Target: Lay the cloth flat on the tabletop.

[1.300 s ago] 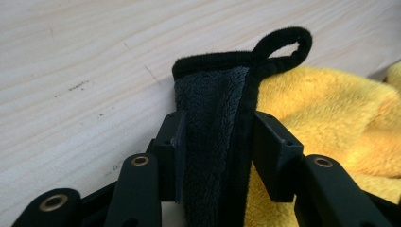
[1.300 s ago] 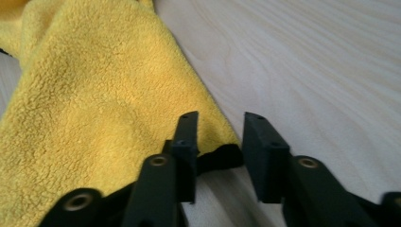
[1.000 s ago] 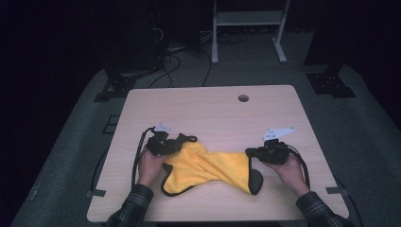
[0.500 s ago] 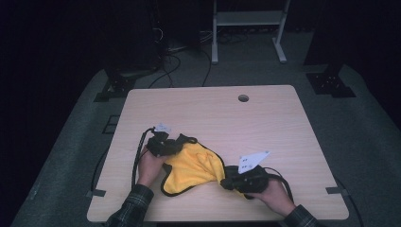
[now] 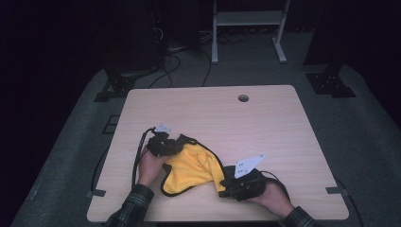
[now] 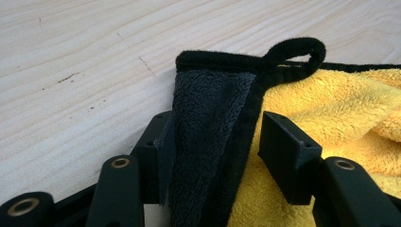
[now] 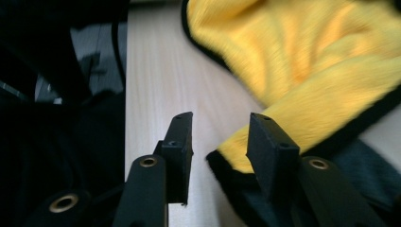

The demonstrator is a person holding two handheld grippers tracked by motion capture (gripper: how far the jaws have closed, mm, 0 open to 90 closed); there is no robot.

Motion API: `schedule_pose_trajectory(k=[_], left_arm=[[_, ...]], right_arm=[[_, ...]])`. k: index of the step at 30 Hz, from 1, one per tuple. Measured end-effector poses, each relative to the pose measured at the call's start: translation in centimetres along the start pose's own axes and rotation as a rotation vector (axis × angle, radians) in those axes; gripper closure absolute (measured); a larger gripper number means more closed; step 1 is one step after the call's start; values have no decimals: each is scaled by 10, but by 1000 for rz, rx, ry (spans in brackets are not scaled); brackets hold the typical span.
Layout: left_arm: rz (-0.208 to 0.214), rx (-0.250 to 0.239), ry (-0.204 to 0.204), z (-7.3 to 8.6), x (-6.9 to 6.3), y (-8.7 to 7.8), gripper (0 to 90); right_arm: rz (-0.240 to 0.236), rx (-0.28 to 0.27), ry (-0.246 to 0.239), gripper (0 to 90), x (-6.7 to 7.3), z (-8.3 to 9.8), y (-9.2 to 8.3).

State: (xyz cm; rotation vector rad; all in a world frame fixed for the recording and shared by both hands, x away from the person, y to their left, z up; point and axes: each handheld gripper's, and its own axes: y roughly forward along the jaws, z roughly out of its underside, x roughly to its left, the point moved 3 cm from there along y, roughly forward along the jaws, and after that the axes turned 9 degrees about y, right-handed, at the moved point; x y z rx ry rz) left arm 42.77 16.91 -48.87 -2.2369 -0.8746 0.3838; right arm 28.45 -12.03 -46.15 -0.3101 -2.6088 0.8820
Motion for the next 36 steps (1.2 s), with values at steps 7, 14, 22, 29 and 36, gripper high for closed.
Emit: schedule_pose_trajectory(k=[7, 14, 22, 29, 36], left_arm=[[1, 2, 1, 0, 0, 0, 450], [-1, 2, 3, 0, -1, 0, 447], [-3, 2, 4, 0, -1, 0, 447], [-4, 2, 5, 0, -1, 0, 448], [-4, 5, 7, 0, -1, 0, 448]], right_arm=[[82, -31, 91, 584, -25, 5, -17], [89, 25, 118, 539, -30, 11, 0], [103, -14, 151, 510, -30, 1, 13], [203, -33, 204, 394, -43, 0, 12], [148, -48, 165, 385, -38, -8, 17]])
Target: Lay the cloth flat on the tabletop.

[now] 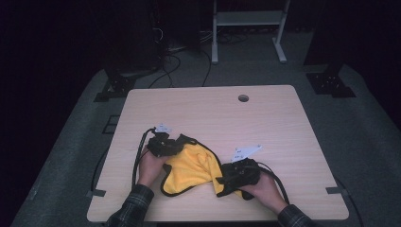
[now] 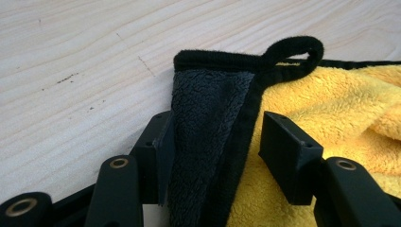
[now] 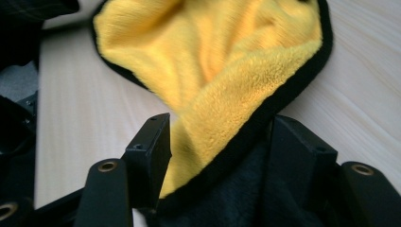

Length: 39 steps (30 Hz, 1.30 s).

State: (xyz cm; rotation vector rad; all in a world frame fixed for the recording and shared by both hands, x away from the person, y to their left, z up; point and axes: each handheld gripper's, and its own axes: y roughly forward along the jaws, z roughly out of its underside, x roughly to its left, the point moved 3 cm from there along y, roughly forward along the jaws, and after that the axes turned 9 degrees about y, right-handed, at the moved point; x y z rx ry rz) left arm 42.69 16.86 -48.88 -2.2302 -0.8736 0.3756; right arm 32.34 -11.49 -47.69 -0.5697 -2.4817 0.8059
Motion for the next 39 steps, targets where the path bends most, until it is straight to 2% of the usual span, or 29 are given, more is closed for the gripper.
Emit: schedule_pose_trajectory(k=[6, 10, 13, 16, 19, 22, 28, 32, 34, 39], left_arm=[[-2, 2, 2, 0, 0, 0, 447], [-1, 0, 1, 0, 0, 0, 447], [0, -4, -1, 0, 0, 0, 447], [0, -2, 1, 0, 0, 0, 447], [-2, 0, 8, 0, 0, 0, 447], [-3, 2, 11, -1, 0, 0, 447], [-1, 1, 4, -1, -1, 1, 447], [-1, 1, 6, -1, 0, 1, 447], [-3, 2, 11, -1, 0, 1, 447], [-3, 2, 9, -1, 0, 1, 447]], right_arm=[[-61, -21, -1, 385, 15, -4, 0], [-55, -27, -17, 386, 24, -2, -3], [-85, -42, 6, 396, 30, 1, -12], [-82, -13, 39, 394, 37, 14, -17], [-60, 16, 50, 386, 37, 23, -18], [-58, 50, 85, 377, 35, 31, -16], [-63, 101, 102, 372, 32, 33, 0], [-67, 83, 87, 378, 34, 27, 6], [-82, 68, 101, 386, 35, 22, 9], [-84, 46, 123, 502, 32, 17, 18]])
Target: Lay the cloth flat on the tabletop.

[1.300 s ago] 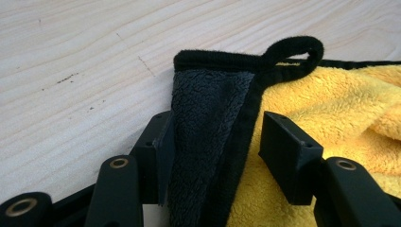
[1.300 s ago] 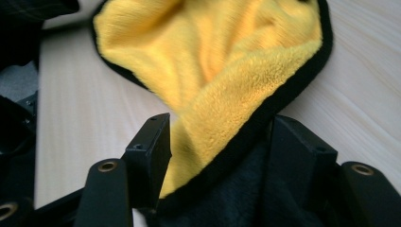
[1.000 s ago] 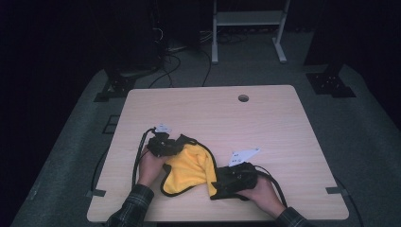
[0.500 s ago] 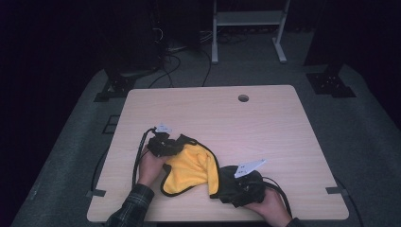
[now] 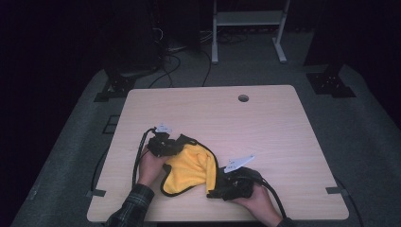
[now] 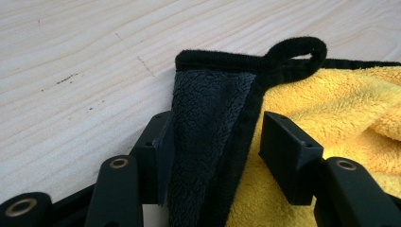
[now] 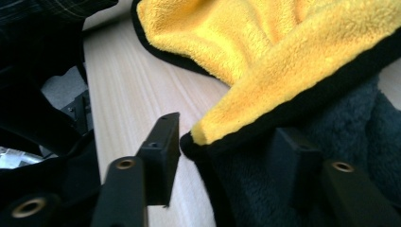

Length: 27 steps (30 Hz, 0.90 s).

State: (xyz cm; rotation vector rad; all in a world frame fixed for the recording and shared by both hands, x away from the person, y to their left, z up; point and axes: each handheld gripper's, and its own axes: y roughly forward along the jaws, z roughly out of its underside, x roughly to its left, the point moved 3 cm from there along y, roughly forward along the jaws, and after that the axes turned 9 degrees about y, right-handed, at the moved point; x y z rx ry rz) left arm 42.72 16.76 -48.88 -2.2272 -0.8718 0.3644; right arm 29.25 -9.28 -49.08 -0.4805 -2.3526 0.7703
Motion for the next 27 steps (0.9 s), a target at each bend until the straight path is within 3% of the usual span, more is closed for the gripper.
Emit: schedule_pose_trajectory(k=[4, 6, 9, 16, 18, 22, 24, 27], left_arm=[[5, 4, 4, 0, 0, 0, 439], [9, 1, 11, -1, -2, 0, 420], [2, -1, 43, -5, -3, -3, 391], [14, -70, 103, -26, -11, -6, 396], [8, -55, 120, -30, -15, 0, 403], [-41, 37, 167, -26, -16, 14, 418], [-67, 45, 167, -24, -13, 14, 479], [-71, 41, 161, -23, -9, 8, 691]], right_arm=[[41, -3, -14, 758, 1, -1, 0], [47, -17, -12, 842, -1, -1, -5], [56, -30, -10, 857, -5, -3, -10], [75, -30, -30, 854, -8, -4, -18], [75, -29, -32, 854, -8, -4, -18], [80, -33, -38, 855, -8, -4, -19], [86, -39, -41, 855, -9, -4, -22], [98, -55, -40, 856, -11, -6, -28]])
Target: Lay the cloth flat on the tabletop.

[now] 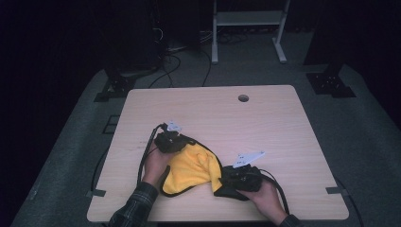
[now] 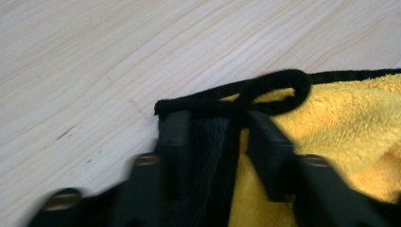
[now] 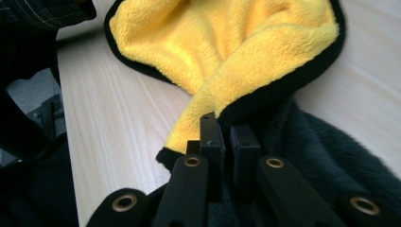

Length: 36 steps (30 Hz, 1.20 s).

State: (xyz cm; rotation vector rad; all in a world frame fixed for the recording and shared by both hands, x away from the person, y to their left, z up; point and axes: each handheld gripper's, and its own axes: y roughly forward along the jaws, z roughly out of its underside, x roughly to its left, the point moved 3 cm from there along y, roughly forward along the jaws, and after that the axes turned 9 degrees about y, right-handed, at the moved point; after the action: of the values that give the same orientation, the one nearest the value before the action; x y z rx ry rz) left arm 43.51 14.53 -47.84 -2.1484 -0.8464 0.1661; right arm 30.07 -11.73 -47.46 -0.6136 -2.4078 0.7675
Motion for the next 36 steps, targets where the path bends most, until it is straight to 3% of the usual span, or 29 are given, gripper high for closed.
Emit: schedule_pose_trajectory(k=[2, 9, 15, 23, 25, 36], left_arm=[[-9, -15, 0, 0, 2, -5, 776], [-20, -98, -33, 0, 11, -25, 818], [-6, -207, -84, -4, 18, -50, 825], [28, -381, -118, -12, 26, -85, 828], [30, -426, -121, -16, 27, -94, 829], [-10, -548, -90, -42, 35, -128, 832]], right_arm=[[9, -14, 4, 857, -3, -2, -5], [49, -48, 0, 861, -12, -7, -21], [102, -105, 1, 862, -25, -17, -48], [193, -203, -55, 863, -43, -43, -96], [208, -229, -55, 863, -48, -50, -106], [284, -369, -88, 862, -66, -98, -155]])
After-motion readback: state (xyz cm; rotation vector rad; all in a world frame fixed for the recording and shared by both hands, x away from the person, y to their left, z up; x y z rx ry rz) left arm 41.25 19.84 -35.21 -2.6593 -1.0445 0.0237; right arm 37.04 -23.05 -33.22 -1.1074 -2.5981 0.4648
